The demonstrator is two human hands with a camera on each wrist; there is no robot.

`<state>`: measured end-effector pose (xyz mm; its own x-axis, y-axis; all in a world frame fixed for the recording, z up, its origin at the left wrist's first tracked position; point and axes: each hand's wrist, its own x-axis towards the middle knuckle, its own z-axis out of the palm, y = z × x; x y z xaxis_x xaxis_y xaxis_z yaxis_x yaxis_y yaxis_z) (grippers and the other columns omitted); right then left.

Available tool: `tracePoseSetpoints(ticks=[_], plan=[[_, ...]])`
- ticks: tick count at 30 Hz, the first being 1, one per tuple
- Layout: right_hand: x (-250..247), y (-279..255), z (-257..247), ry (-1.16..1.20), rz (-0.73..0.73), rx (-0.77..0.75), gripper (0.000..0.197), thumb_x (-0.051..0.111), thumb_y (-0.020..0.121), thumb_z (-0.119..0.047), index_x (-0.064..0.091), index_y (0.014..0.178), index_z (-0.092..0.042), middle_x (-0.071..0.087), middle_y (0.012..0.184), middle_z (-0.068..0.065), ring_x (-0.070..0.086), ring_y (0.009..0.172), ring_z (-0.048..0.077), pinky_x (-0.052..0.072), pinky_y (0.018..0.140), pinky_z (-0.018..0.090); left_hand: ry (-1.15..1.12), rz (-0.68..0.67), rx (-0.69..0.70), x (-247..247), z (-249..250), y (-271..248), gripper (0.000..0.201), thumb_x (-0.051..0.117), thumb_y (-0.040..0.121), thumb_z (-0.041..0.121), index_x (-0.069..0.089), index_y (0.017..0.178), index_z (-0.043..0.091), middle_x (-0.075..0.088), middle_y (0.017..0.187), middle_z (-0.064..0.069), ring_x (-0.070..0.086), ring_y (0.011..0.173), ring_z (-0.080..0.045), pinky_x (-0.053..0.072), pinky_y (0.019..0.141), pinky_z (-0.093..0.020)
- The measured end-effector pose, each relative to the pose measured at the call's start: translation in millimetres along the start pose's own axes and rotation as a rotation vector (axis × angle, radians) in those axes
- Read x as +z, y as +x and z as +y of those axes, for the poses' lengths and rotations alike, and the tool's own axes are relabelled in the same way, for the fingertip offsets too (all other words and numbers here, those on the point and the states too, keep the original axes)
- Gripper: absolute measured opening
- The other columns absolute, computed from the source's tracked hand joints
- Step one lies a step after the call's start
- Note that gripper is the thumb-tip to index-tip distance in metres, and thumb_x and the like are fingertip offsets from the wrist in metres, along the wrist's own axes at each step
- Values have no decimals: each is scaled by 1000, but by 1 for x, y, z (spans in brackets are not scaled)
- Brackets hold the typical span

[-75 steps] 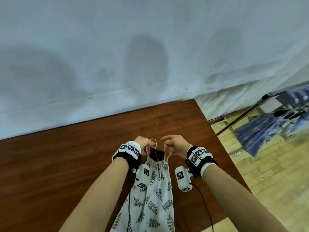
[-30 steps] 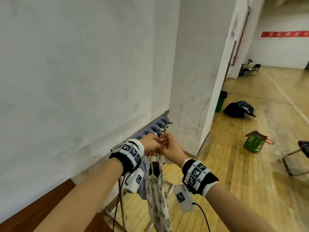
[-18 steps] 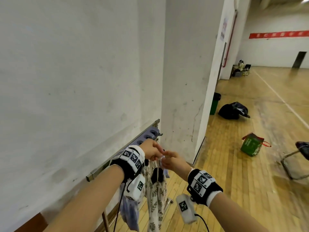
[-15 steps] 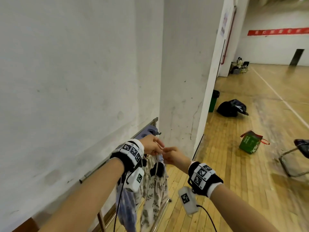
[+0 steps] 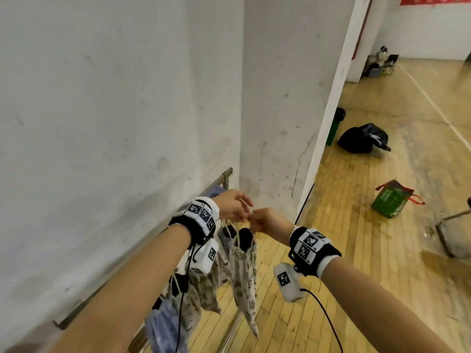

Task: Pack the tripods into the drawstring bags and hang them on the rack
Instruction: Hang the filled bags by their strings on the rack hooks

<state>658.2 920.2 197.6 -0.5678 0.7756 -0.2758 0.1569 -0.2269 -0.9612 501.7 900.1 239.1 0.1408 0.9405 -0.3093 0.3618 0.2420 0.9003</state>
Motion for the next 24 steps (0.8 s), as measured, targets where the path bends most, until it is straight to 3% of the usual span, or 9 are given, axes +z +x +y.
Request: tracePoseSetpoints(ticks=[2, 4, 7, 9, 11, 14, 16, 19, 24], plan=[[-19, 27, 0, -51, -52, 38, 27, 41, 89, 4, 47, 68, -11, 35, 64, 2, 31, 47, 9, 31, 50, 20, -18, 10, -25, -3, -5, 25, 35, 48, 82, -22, 51, 109, 0, 55, 82, -10, 61, 62, -20, 53, 57, -24], [-38, 55, 3, -105, -107, 72, 27, 41, 90, 3, 47, 68, -13, 37, 61, -1, 31, 44, 6, 30, 45, 17, -38, 72, -60, -5, -13, 48, 36, 45, 80, -26, 51, 104, 0, 50, 81, -11, 61, 59, -21, 53, 52, -24], [-61, 93, 7, -192, -187, 118, 37, 42, 92, 4, 45, 61, -15, 39, 54, -5, 31, 43, 6, 30, 45, 17, -70, 208, -128, -3, -26, 82, 33, 42, 79, -29, 47, 86, 3, 41, 77, -11, 63, 48, -16, 54, 50, -24], [-72, 117, 7, -242, -222, 124, 41, 44, 92, 5, 39, 57, -16, 36, 47, -8, 31, 41, 6, 29, 46, 18, -30, 271, -158, -1, -28, 98, 34, 50, 78, -25, 42, 73, 7, 39, 69, -7, 61, 45, -9, 56, 56, -27], [-81, 140, 5, -303, -226, 124, 39, 47, 93, 4, 44, 59, -15, 46, 50, -7, 41, 46, 7, 36, 51, 19, 88, 358, -164, -1, -28, 113, 39, 68, 74, -11, 39, 65, 13, 40, 63, -1, 51, 46, -7, 48, 54, -25], [-91, 173, 12, -334, -270, 163, 27, 46, 94, 4, 53, 74, -13, 54, 75, 2, 53, 68, 11, 47, 69, 22, 85, 425, -213, -2, -47, 129, 48, 80, 67, 0, 36, 64, 17, 39, 63, 1, 41, 57, -16, 39, 56, -30], [-89, 193, 17, -386, -294, 165, 26, 48, 93, 3, 54, 74, -13, 54, 74, 2, 52, 68, 12, 45, 68, 21, 54, 512, -246, -3, -67, 141, 50, 80, 65, -4, 36, 63, 18, 38, 63, 2, 41, 57, -16, 42, 55, -30], [-82, 223, 27, -579, -347, 111, 28, 54, 91, -2, 58, 65, -11, 50, 61, 2, 43, 57, 13, 36, 53, 18, 65, 600, -309, -8, -86, 162, 48, 75, 64, -5, 35, 63, 20, 38, 63, 2, 39, 66, -18, 39, 61, -33], [-77, 275, 40, -655, -333, 91, 20, 54, 87, -5, 58, 71, 4, 47, 67, 11, 40, 63, 17, 30, 60, 29, 89, 735, -359, -25, -99, 199, 42, 59, 72, -10, 31, 62, 19, 36, 64, -5, 38, 66, -18, 34, 62, -35]])
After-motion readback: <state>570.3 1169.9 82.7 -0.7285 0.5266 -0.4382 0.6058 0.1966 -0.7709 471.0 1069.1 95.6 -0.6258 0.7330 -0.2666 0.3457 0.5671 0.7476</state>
